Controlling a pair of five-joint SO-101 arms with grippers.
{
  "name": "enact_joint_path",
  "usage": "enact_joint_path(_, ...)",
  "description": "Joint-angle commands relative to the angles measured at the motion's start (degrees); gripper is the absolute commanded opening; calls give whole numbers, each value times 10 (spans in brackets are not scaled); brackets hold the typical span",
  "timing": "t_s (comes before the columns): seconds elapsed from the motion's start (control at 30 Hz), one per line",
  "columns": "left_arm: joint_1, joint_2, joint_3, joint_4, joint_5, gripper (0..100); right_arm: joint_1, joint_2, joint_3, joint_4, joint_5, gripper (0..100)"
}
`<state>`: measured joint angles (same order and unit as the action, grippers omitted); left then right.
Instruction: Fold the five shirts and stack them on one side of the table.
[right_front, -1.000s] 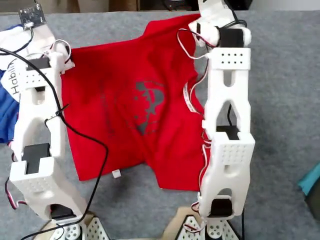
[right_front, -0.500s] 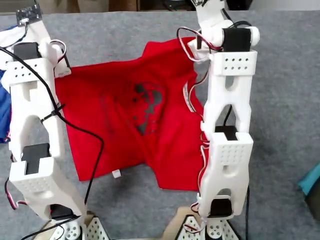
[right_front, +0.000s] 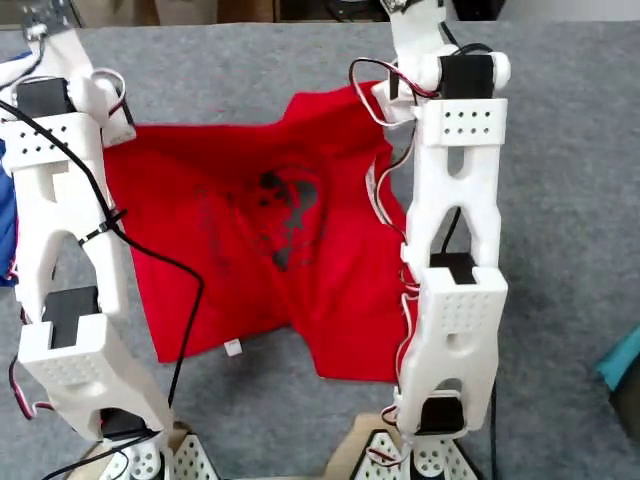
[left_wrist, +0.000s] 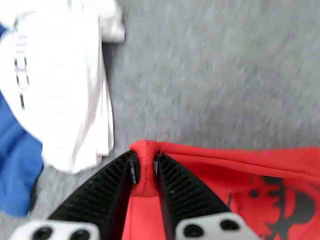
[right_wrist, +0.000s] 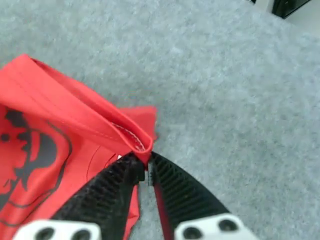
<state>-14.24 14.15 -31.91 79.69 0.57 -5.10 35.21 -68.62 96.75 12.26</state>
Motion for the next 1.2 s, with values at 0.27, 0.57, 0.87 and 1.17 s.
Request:
enact_joint_path(0.27,8,-68,-251,136,-37,19,32,-167,-261,9,-4,4)
enact_joint_path(0.57,-21,-145,-303,210,-73,19,32,-308,-269,4,0,4)
enact_joint_path(0.87,-24,-288,-297,210,-74,19,68,-412,-266,-7,-2,4)
enact_joint_path(1.17,-22,-398,-258,211,-70,19,123,-465,-266,-44,-4,4)
